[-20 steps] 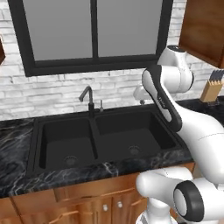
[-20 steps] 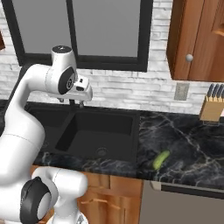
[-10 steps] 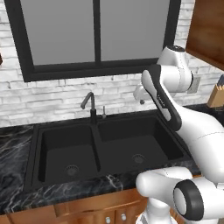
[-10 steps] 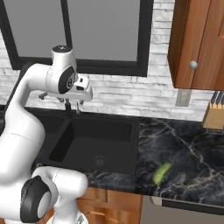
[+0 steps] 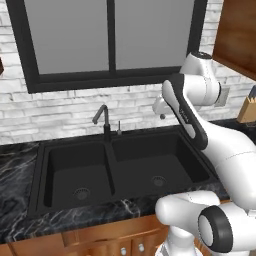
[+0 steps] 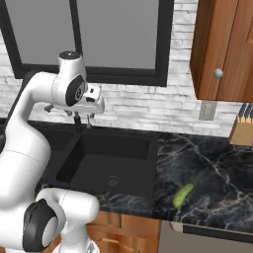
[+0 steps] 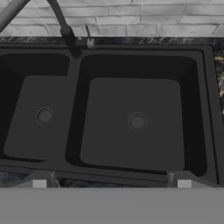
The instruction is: Turn on the sink faucet. Then move the cucumber from the counter to the sink. Turn off the sink. Move the vegetable from the sink to the pot next to the stove. Finally move the pot to the rear left burner.
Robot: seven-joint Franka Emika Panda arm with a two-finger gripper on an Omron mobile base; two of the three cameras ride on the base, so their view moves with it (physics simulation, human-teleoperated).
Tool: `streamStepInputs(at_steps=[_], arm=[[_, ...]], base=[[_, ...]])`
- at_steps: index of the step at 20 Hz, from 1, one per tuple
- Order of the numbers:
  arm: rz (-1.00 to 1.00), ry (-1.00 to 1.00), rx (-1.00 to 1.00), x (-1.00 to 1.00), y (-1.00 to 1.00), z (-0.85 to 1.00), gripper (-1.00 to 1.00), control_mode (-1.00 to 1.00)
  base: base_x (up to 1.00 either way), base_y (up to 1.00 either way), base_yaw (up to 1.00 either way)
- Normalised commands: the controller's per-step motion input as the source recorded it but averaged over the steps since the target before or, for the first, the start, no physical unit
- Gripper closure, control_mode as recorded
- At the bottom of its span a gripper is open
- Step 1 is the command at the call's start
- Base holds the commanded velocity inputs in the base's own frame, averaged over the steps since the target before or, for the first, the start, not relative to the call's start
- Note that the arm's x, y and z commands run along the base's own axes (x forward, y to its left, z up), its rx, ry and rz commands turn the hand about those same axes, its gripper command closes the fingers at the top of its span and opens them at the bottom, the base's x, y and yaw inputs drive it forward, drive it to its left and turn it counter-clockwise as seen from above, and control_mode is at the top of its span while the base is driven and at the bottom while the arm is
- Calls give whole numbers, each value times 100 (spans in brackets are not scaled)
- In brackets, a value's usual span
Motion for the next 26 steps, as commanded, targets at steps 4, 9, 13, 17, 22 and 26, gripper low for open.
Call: streamStepInputs(at_steps=[4,9,13,17,22,26], arm=[[0,0,0,0,0,-1,-100,-100],[0,0,0,0,-21,-23,-100,-100],[-1,0,-2,10,4,-29,-100,-100],[0,-1,0,32,8,-20,-100,-100],[3,-7,0,25,6,-8,-100,-100],[28,-33,3,1,3,-20,-100,-100]], base=[[1,0,0],[0,0,0],[0,0,0],[0,0,0],[0,0,0],[0,0,0]])
